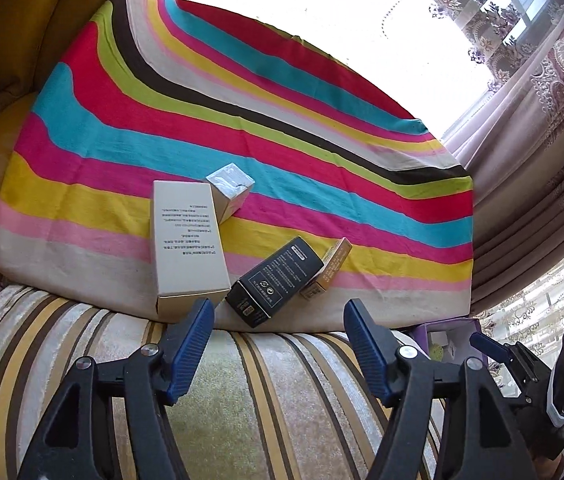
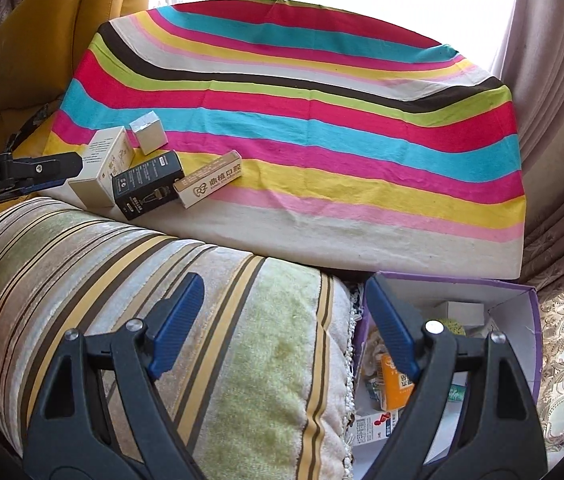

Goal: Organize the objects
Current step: 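Move both open tools back toward the boxes on the striped cloth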

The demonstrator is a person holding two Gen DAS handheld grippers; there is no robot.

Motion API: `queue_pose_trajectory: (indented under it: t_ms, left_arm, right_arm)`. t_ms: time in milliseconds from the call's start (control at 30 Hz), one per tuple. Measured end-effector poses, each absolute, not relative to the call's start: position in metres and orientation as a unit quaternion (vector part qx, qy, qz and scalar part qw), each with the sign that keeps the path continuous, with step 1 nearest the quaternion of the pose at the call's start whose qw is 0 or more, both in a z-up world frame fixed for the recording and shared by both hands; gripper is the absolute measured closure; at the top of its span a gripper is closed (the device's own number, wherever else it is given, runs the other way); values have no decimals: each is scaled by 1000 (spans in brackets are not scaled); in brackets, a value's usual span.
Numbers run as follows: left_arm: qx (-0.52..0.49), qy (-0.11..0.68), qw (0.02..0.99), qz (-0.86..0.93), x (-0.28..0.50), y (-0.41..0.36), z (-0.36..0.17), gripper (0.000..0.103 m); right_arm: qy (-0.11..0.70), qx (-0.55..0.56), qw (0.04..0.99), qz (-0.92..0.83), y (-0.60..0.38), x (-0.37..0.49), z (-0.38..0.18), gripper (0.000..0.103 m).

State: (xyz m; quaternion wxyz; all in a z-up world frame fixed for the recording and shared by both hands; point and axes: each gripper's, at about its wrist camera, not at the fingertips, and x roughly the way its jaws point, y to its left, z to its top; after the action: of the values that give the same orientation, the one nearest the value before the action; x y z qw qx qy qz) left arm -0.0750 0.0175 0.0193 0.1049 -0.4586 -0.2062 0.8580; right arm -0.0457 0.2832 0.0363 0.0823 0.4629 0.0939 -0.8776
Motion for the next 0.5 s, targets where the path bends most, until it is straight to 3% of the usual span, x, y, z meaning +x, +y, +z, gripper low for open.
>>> queue_pose_trajectory:
  t_ms: [233,500]
  left_arm:
    - [-481,-205,90,848,-80,16,9,34]
    - [-499,-181,37,847,-98,6,1,26]
  right_arm:
    - [129,480,115,-860,259,-61,20,18]
    - [164,489,159,-842,232,-81,7,18]
